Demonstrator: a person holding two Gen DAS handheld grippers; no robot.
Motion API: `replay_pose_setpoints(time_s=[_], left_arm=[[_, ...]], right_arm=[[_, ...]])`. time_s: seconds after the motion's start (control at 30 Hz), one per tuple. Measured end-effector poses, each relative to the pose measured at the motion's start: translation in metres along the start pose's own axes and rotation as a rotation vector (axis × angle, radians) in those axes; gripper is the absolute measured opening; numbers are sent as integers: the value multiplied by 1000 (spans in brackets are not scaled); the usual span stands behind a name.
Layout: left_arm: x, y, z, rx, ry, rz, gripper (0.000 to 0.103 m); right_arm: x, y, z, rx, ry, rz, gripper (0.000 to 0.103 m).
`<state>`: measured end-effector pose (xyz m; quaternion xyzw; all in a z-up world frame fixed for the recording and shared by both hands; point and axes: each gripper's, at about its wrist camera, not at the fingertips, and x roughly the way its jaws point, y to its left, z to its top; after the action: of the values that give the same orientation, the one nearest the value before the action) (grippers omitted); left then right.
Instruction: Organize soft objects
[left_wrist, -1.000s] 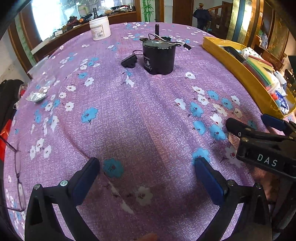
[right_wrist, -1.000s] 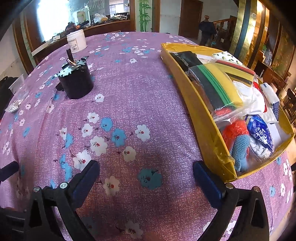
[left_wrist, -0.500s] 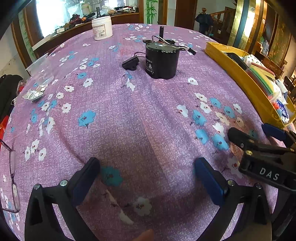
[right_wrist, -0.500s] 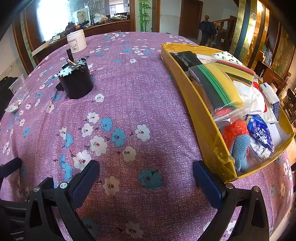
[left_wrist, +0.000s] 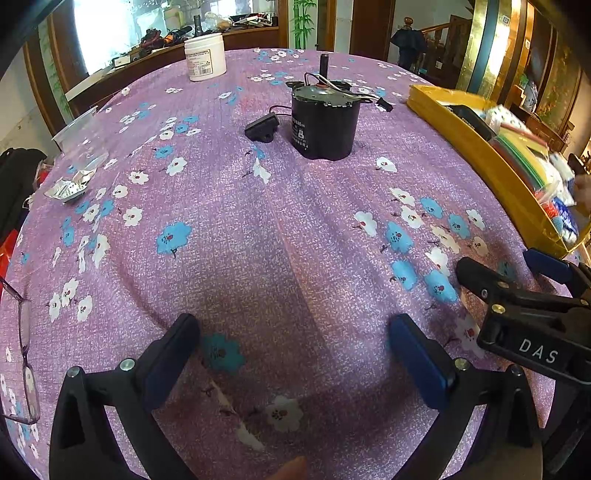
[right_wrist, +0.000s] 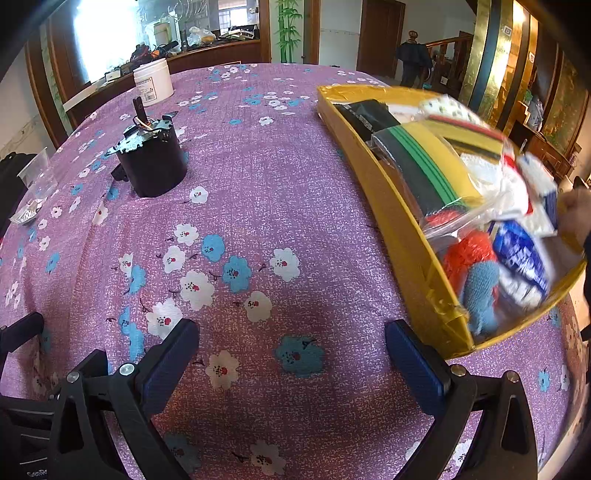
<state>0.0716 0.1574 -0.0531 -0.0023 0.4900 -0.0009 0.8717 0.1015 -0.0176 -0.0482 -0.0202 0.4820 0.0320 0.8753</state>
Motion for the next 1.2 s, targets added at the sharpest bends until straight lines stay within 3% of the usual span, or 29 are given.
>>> replay_pose_setpoints(time_s=[1.2], left_arm=[[1,1,2,0,-1,2,103]], right_arm=[[-5,-5,2,1,0,1,102]])
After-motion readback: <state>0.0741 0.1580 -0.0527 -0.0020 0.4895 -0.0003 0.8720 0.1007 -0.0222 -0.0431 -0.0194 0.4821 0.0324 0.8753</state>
